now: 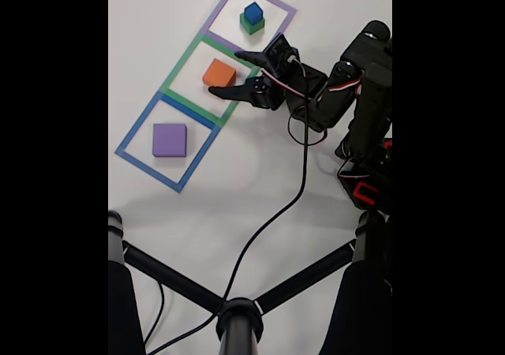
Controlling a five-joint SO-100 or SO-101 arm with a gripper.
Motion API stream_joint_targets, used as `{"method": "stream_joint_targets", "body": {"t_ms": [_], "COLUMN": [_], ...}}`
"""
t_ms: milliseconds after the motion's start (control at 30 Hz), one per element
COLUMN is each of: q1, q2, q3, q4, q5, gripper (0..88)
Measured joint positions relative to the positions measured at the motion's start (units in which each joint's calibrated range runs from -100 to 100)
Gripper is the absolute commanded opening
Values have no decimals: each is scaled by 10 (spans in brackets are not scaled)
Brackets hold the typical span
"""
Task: Tower of hanoi
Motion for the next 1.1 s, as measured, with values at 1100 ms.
{"method": "stream_joint_targets", "body": {"t_ms": [1100], "q1": [-24], "q2": [123], "q3": [-53], "q4": [-48], "q5": [0], "gripper": [147]}}
